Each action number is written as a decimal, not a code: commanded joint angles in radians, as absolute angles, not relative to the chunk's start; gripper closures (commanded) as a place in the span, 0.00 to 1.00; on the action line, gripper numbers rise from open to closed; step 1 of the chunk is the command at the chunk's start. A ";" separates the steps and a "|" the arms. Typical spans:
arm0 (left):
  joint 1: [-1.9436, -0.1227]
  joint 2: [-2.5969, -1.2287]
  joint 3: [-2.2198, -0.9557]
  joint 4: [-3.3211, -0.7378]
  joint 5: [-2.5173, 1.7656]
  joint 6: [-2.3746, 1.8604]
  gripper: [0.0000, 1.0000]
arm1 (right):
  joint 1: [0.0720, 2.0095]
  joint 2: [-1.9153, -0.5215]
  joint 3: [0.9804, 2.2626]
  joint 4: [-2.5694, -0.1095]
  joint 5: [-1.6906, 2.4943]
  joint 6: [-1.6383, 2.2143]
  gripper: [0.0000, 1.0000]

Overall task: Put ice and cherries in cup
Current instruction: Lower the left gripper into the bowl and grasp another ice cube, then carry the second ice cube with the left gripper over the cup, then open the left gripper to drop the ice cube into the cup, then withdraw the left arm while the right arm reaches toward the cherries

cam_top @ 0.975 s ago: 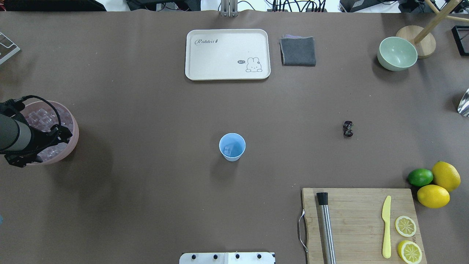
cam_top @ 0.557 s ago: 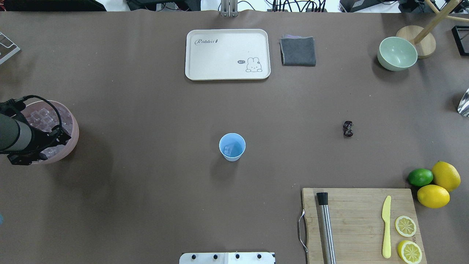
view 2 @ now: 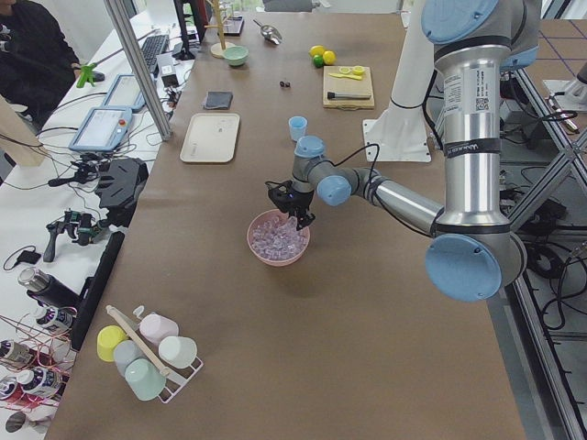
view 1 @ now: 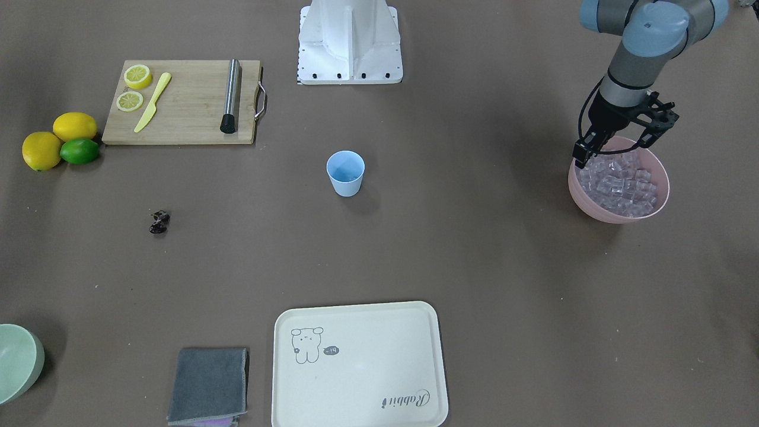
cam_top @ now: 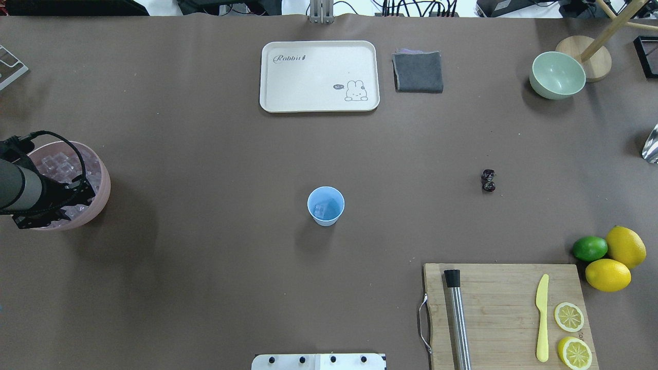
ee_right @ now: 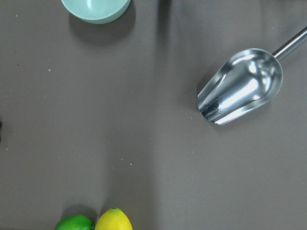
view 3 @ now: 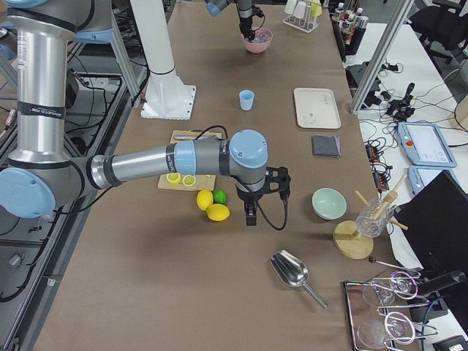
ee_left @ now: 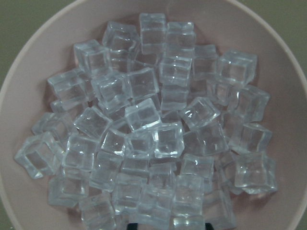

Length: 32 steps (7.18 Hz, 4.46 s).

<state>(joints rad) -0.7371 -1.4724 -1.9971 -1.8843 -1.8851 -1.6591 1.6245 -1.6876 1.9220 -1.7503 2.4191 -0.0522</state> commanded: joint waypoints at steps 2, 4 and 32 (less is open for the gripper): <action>-0.816 -1.465 -2.017 -1.862 -1.884 -1.570 1.00 | 1.629 -1.692 1.921 -1.750 2.419 -0.051 0.00; -0.856 -1.476 -2.095 -1.806 -1.864 -1.452 1.00 | 1.629 -1.700 1.919 -1.752 2.421 -0.049 0.00; -0.707 -2.164 -1.894 -1.804 -1.528 -1.042 0.02 | 1.262 -1.384 1.867 -1.677 2.404 0.329 0.00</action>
<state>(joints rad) -0.6417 -2.1761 -1.8821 -1.8057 -1.4998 -1.0786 1.3413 -1.4389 1.8766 -1.7284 2.4487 0.2278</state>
